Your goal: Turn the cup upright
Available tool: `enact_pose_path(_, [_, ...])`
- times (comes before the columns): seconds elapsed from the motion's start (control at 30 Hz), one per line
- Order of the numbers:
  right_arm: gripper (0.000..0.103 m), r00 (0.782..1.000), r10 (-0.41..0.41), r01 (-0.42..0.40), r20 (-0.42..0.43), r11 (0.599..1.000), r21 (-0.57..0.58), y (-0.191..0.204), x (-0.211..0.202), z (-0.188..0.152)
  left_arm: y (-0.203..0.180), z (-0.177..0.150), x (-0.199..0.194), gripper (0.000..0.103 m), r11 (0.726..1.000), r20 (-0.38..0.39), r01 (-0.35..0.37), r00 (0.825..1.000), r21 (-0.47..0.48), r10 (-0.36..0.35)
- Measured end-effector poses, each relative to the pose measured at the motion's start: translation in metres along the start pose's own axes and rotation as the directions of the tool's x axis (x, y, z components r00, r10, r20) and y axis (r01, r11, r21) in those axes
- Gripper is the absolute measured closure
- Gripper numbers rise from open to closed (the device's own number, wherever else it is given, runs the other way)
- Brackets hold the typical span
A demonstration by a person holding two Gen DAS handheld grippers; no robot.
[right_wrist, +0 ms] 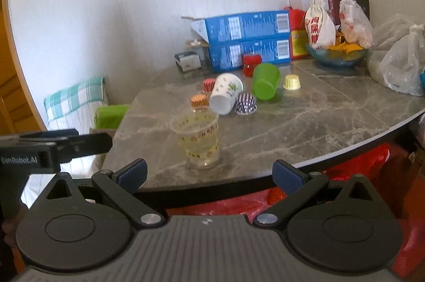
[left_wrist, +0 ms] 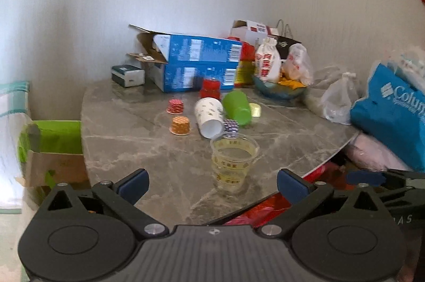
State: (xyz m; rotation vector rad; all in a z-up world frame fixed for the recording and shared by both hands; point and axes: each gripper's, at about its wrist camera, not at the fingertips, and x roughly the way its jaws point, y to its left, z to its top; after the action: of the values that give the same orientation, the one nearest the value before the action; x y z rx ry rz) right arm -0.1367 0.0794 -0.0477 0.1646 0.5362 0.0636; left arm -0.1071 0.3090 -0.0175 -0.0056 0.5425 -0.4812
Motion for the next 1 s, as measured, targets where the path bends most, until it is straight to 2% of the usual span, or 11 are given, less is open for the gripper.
enact_pose_path(0.5, [0.002, 1.0, -0.011, 0.01, 0.008, 0.999, 0.034, -0.012, 0.0, 0.006, -0.007, 0.004, 0.006, 0.0, 0.999, -0.046, -0.026, 0.999, 0.031, 0.027])
enact_pose_path(1.0, [0.002, 1.0, -0.028, 0.028, 0.01, 1.0, -0.011, -0.009, -0.002, 0.006, -0.011, 0.008, 0.006, 0.0, 0.999, -0.054, -0.024, 0.998, 0.022, 0.025])
